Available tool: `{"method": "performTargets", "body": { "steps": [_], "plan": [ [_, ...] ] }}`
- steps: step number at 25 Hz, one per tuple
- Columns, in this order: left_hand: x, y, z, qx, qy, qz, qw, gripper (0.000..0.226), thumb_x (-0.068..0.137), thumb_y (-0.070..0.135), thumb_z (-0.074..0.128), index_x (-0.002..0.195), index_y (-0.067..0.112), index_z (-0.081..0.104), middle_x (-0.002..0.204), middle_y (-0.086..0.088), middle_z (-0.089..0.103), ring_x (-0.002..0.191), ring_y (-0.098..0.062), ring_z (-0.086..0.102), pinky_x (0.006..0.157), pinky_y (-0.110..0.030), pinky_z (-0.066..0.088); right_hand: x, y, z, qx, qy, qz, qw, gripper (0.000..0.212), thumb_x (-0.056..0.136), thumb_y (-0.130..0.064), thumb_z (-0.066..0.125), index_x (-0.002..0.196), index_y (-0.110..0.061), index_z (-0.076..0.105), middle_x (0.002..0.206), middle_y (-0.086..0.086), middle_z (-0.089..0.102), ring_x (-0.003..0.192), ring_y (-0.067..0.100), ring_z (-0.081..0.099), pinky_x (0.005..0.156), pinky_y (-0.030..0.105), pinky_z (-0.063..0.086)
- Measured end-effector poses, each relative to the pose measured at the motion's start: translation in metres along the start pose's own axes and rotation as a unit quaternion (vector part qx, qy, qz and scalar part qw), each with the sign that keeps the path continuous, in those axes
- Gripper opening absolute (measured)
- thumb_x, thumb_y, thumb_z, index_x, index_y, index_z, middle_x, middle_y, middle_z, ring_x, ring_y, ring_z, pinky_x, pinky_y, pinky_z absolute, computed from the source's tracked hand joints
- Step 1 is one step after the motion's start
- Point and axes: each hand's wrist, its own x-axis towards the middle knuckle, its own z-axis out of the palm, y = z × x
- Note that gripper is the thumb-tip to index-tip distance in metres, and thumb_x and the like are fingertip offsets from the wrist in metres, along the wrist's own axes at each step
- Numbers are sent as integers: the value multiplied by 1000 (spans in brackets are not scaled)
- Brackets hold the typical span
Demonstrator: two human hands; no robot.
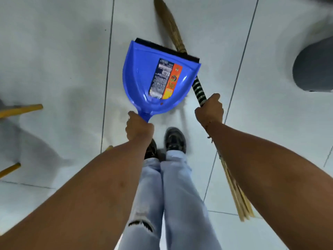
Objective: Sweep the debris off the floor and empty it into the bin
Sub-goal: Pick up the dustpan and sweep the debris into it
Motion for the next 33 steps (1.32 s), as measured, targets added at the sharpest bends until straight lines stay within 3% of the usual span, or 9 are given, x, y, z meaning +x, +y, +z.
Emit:
{"method": "performTargets", "body": {
  "steps": [3,6,9,11,17,21,27,30,33],
  "plan": [
    [4,-50,-3,85,9,-8,996,44,79,2,60,118,-2,41,119,-27,58,111,-46,53,90,-46,46,-13,23,14,3,-27,11,1000,63,86,-9,49,144,-16,24,123,15,56,111,37,56,85,39,44],
    [40,-90,-1,130,21,-7,991,40,78,-4,58,115,-5,42,116,-33,58,109,-50,53,92,-48,44,2,46,38,-31,-13,16,999,46,95,-32,46,136,-15,37,121,17,59,109,37,57,86,40,46],
    [88,-109,12,132,20,-13,991,40,79,-7,57,115,-6,40,114,-34,57,106,-52,53,89,-50,45,35,63,62,-73,7,28,997,31,91,-11,49,120,0,45,120,21,59,107,39,58,85,40,47],
    [112,-115,18,153,31,17,988,40,80,-7,54,117,-6,39,114,-33,56,106,-52,53,88,-52,45,45,73,77,-112,-2,20,993,30,88,-2,45,118,-1,43,115,21,59,103,40,59,83,43,48],
    [164,-109,36,273,68,126,951,57,90,-1,46,141,-6,23,121,-30,53,101,-48,58,84,-50,47,43,115,105,-199,-12,51,979,19,88,-3,36,106,-6,40,103,21,62,95,40,61,84,50,52],
    [185,-118,35,301,93,170,934,56,91,-3,41,142,-12,19,117,-35,53,96,-51,59,85,-53,46,15,148,108,-246,-42,25,968,20,82,3,39,97,-9,40,97,17,62,90,36,60,79,43,50],
    [192,-128,26,326,98,184,922,57,90,-4,44,142,-11,21,113,-35,56,92,-52,61,83,-54,49,13,160,89,-212,51,16,976,33,76,8,44,108,0,48,96,24,60,89,42,57,78,46,49],
    [196,-140,14,331,108,175,921,56,89,-6,45,140,-12,24,108,-37,57,88,-53,62,81,-55,49,28,154,85,-266,35,19,963,31,78,5,45,108,-3,47,98,21,60,92,39,56,74,40,43],
    [199,-150,2,347,108,166,917,55,90,-6,44,141,-12,24,108,-38,56,88,-55,60,80,-57,48,27,150,90,-340,2,-33,940,33,79,3,46,110,-6,47,97,17,61,90,36,56,68,35,36]
  ]
}}
